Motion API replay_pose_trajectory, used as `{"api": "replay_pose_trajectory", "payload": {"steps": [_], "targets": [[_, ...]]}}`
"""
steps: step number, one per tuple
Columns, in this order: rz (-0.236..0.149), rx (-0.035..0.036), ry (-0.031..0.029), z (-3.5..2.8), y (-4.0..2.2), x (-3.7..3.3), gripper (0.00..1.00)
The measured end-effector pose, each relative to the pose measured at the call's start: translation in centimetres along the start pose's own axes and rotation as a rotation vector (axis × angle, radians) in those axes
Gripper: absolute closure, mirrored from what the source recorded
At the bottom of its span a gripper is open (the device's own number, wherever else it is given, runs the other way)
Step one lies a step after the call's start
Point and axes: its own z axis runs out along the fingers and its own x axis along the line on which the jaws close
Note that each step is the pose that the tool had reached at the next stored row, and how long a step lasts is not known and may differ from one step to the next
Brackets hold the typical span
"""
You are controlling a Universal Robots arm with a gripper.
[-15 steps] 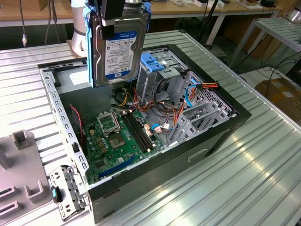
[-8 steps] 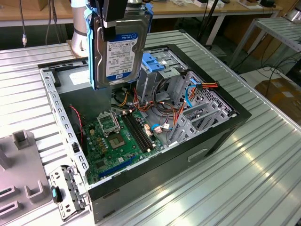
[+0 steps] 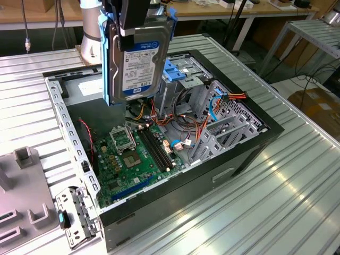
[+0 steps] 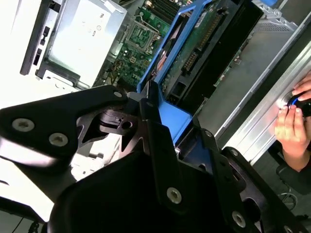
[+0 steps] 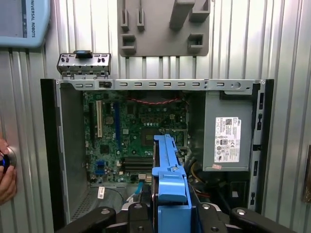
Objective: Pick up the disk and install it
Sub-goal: 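Insert the disk into the insertion slot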
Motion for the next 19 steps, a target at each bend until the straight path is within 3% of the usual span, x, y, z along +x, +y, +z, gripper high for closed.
{"api": "replay_pose_trajectory", "payload": {"steps": [10, 19], "targets": [[0.0, -0.0012, 0.0007, 0.22, -0.13, 2.6, 0.63], [-0.001, -0.0012, 0.0082, 0.4, -0.27, 4.89, 0.63]]}}
